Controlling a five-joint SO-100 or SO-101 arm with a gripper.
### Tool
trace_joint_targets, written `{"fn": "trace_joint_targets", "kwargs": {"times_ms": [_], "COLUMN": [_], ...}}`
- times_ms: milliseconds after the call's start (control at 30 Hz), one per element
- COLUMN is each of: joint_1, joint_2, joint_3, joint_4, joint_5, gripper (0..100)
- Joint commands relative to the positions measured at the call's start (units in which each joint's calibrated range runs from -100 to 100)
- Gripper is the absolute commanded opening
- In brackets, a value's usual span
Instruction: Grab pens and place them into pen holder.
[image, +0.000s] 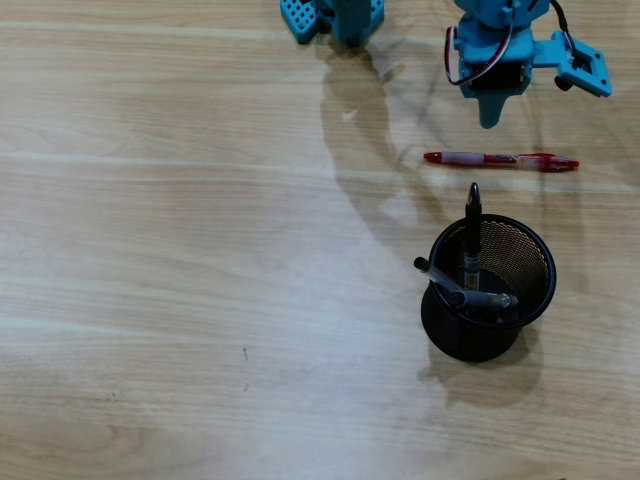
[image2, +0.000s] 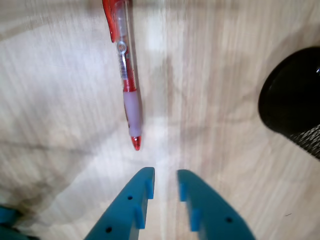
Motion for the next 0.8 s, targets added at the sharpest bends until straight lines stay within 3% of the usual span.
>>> {"fn": "trace_joint_targets", "kwargs": {"times_ms": [0,67,433,767], "joint_1": [-1.2,-1.84,-3.39,-4.58], "joint_2": [0.38,0.38,0.55,3.95], "joint_3": [-2.25,-2.16,8.7,20.1], "joint_4": [5.63,6.45,5.27,-9.13], "joint_5": [-2.43,-2.59,-4.31,-5.31], "gripper": [26,32,30,30]}}
